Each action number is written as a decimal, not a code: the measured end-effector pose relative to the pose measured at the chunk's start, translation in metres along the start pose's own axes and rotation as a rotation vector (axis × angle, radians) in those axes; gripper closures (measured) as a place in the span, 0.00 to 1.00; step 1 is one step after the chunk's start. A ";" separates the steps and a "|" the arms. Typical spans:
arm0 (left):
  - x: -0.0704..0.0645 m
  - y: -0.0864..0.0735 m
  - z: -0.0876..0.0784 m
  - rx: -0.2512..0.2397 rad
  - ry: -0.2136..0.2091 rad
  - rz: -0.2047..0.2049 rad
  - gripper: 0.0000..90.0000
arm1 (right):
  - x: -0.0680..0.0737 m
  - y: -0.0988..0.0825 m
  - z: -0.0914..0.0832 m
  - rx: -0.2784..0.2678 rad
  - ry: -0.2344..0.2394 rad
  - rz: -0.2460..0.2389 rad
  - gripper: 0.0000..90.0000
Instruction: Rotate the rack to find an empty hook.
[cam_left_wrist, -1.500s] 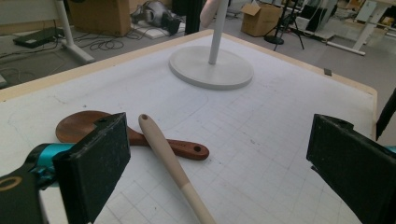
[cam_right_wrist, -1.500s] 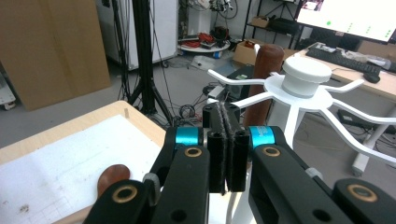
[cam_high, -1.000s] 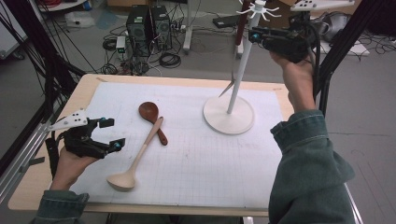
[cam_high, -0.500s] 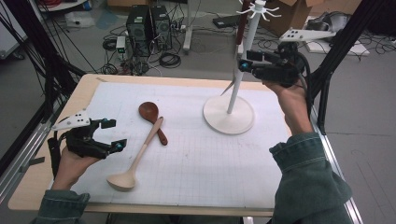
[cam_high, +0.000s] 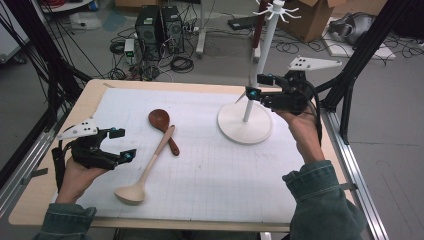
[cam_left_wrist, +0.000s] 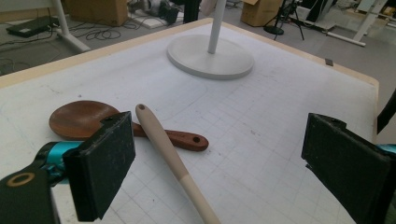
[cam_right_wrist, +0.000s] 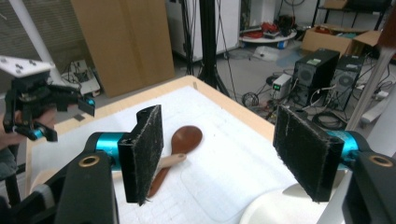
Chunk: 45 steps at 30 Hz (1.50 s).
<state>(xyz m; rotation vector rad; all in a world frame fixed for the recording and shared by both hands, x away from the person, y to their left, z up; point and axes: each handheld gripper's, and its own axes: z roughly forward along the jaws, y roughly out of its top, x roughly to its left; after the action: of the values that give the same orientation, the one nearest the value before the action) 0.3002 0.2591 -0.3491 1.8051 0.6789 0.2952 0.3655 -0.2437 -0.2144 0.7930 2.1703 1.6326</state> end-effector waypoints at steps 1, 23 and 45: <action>0.000 0.000 0.000 0.003 -0.002 0.000 0.12 | 0.000 -0.003 0.001 0.000 0.002 0.006 0.35; 0.004 -0.008 0.010 0.047 0.010 0.002 0.18 | 0.009 -0.056 0.013 0.037 0.009 0.049 0.27; 0.008 -0.014 0.015 0.060 0.015 0.014 0.25 | 0.019 -0.095 0.021 0.069 0.007 0.053 0.24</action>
<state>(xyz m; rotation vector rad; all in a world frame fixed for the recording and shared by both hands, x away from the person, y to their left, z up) 0.3099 0.2545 -0.3680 1.8668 0.6920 0.3012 0.3390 -0.2344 -0.3098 0.8731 2.2394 1.5948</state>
